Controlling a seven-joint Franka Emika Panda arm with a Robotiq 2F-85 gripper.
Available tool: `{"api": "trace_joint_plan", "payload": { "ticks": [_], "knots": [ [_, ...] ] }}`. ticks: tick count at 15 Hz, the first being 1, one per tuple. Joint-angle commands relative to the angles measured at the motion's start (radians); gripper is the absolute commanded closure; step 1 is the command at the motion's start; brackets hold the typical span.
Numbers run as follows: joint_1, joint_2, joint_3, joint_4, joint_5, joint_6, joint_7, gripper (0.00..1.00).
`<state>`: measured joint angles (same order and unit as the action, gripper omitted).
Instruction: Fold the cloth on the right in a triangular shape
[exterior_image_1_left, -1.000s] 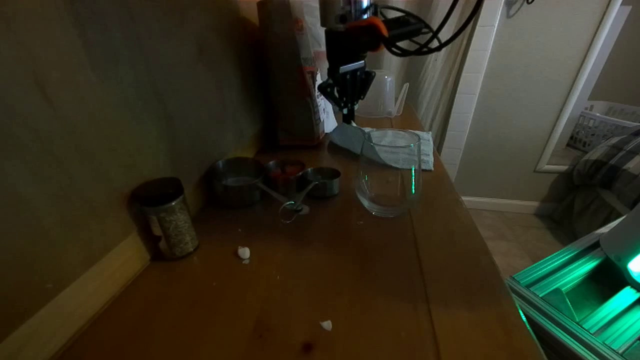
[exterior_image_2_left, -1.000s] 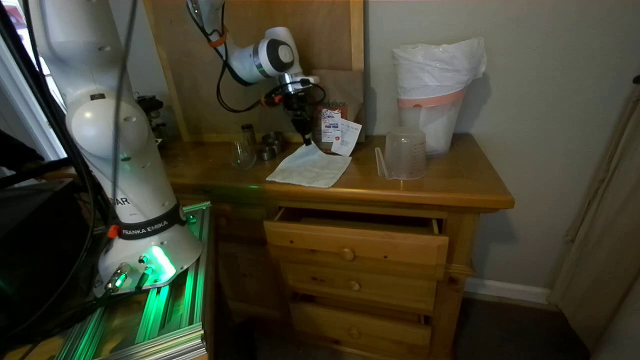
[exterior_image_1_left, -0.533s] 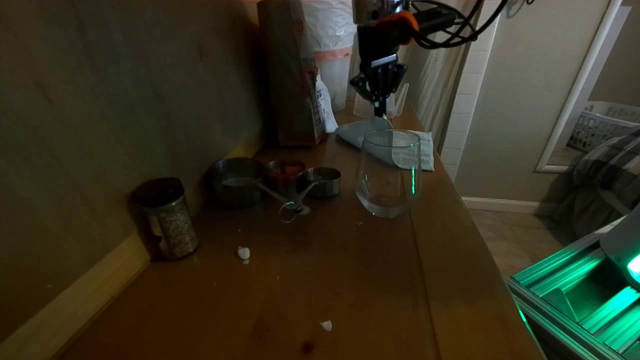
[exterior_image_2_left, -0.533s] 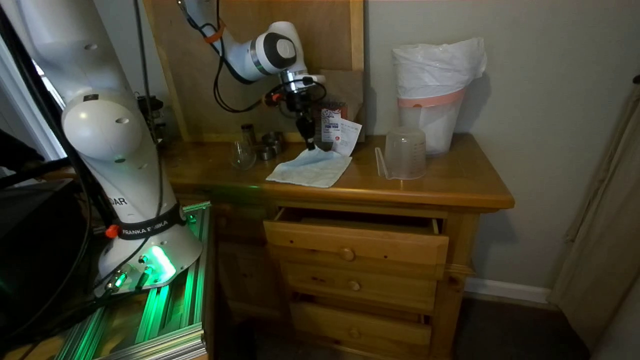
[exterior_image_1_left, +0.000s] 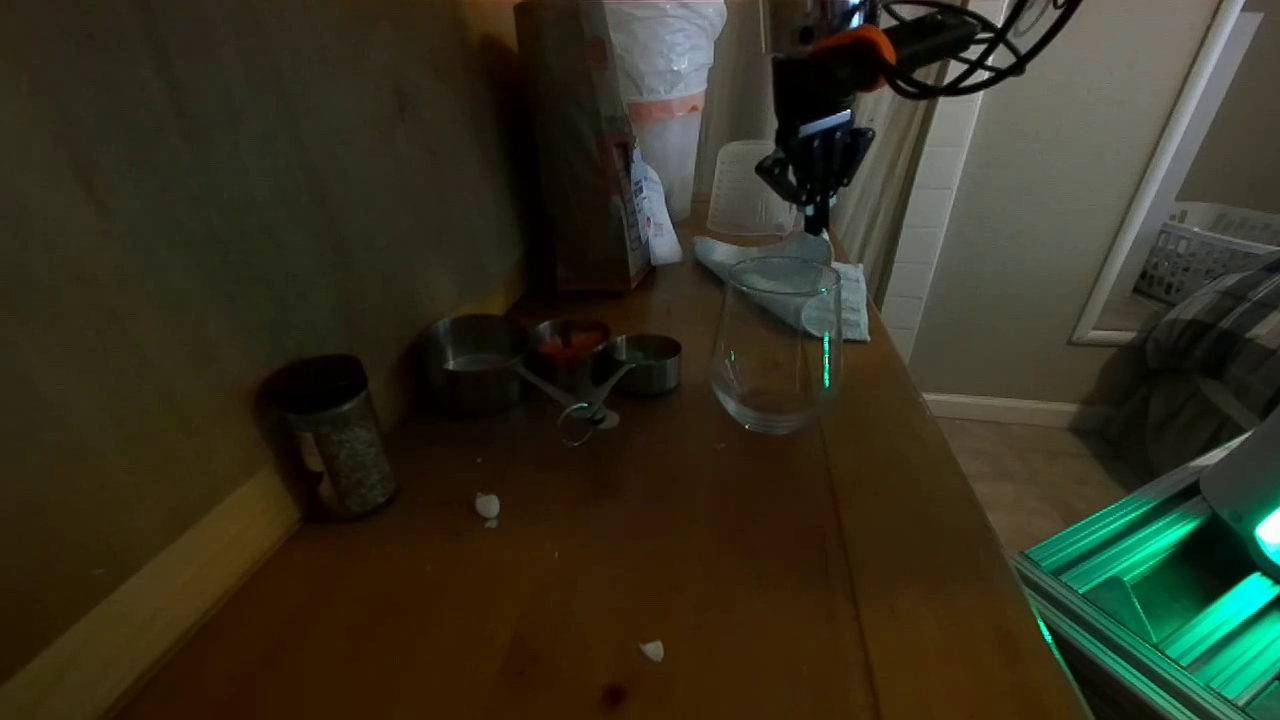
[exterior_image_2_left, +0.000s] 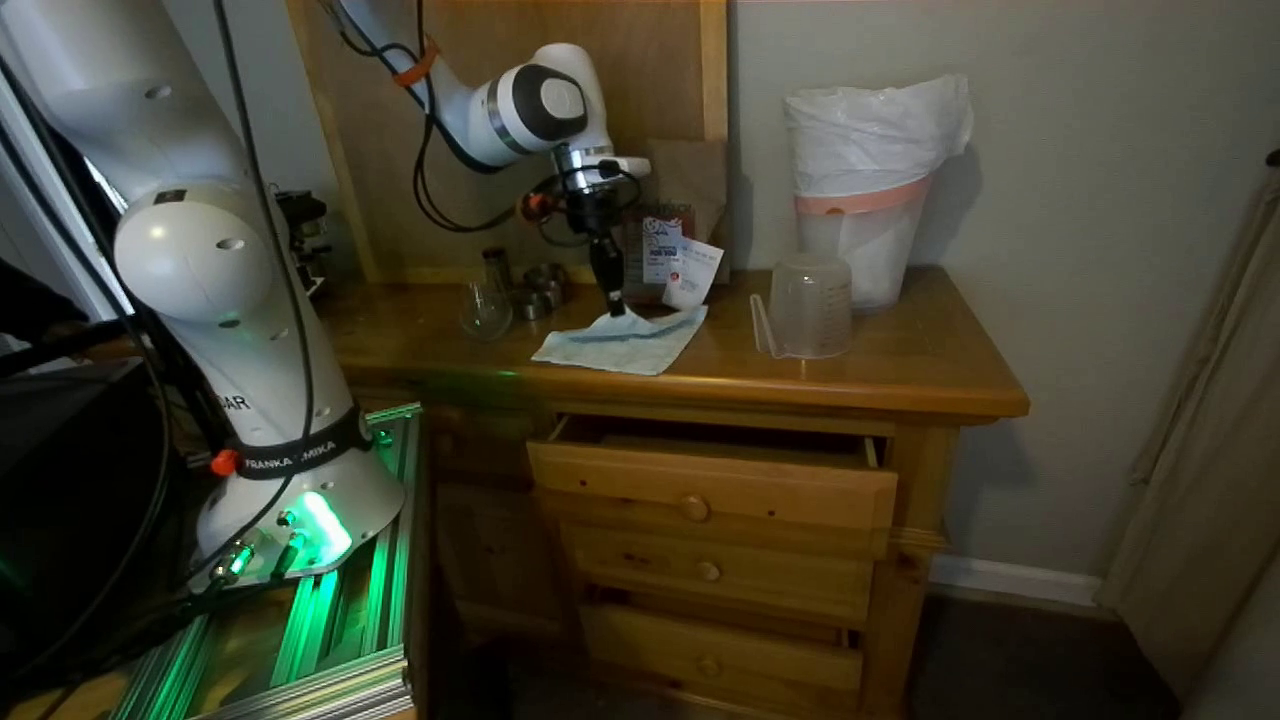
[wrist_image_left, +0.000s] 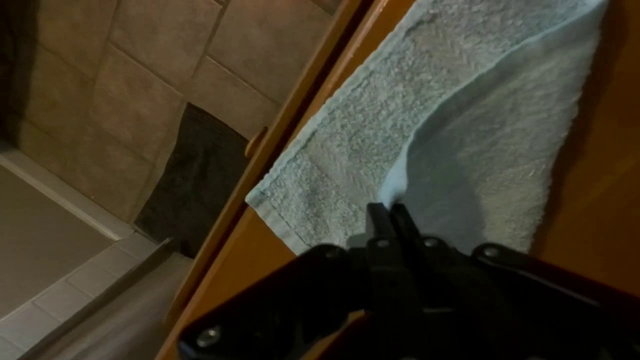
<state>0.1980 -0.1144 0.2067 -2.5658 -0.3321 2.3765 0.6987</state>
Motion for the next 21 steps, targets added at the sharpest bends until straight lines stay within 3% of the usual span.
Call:
{"api": "trace_joint_plan", "payload": {
  "ticks": [1, 8, 21],
  "knots": [
    [-0.029, -0.051, 0.006, -0.053, -0.006, 0.02, 0.008, 0.97],
    [-0.072, -0.035, 0.005, -0.053, -0.081, 0.102, 0.015, 0.97],
    [-0.129, -0.024, -0.004, -0.096, -0.127, 0.111, 0.037, 0.97]
  ]
}}
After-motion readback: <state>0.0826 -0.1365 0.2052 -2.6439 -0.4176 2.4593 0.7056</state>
